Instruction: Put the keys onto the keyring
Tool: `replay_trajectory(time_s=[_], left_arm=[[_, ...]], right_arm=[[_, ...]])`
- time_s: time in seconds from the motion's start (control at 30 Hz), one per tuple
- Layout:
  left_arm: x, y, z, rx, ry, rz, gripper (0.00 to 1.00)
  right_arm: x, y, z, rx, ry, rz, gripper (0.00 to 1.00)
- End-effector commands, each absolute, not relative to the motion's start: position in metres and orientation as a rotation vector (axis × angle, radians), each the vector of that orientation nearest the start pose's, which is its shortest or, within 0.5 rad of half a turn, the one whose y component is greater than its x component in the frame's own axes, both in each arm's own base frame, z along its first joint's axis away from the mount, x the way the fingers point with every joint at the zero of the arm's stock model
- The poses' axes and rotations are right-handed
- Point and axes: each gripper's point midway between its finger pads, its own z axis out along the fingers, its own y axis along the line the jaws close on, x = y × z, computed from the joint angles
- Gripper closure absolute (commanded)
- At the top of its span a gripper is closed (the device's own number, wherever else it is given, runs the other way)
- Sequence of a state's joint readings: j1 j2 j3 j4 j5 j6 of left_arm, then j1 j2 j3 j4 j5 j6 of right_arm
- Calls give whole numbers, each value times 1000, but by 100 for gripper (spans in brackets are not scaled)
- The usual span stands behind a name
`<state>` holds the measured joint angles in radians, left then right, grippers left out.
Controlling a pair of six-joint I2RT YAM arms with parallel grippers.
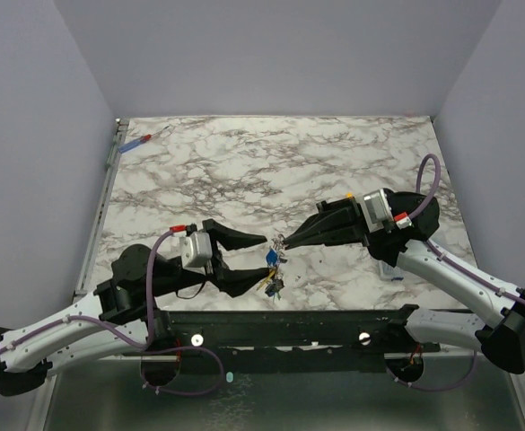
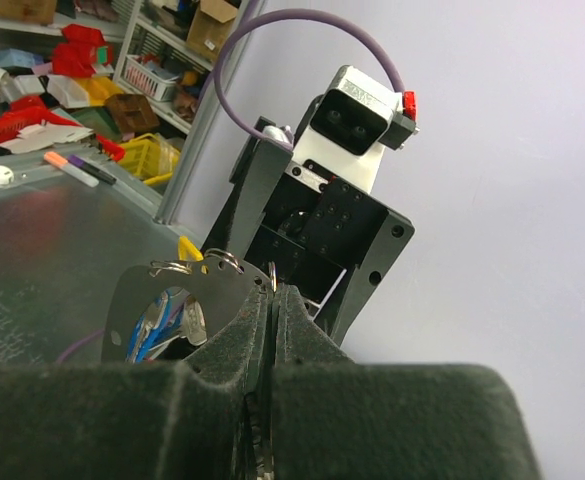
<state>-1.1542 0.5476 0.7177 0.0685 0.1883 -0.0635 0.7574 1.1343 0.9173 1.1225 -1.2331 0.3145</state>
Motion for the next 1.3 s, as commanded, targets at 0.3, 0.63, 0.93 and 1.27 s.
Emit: replay_trajectory(time_s=[0.3, 0.63, 0.93, 1.27], left_arm=[[72, -278, 376, 901, 1013, -1186, 53], [79, -273, 376, 878, 1033, -1144, 95], [86, -263, 365, 901, 1099, -1064, 100], [94, -252, 362, 934, 1157, -960, 100]], right_arm=[[73, 301, 436, -1374, 286, 1286, 99], [69, 297, 435, -1374, 286, 1281, 99], [67, 294, 427, -1381, 325, 1273, 99], [84, 299, 407, -1355, 438, 1212, 99]])
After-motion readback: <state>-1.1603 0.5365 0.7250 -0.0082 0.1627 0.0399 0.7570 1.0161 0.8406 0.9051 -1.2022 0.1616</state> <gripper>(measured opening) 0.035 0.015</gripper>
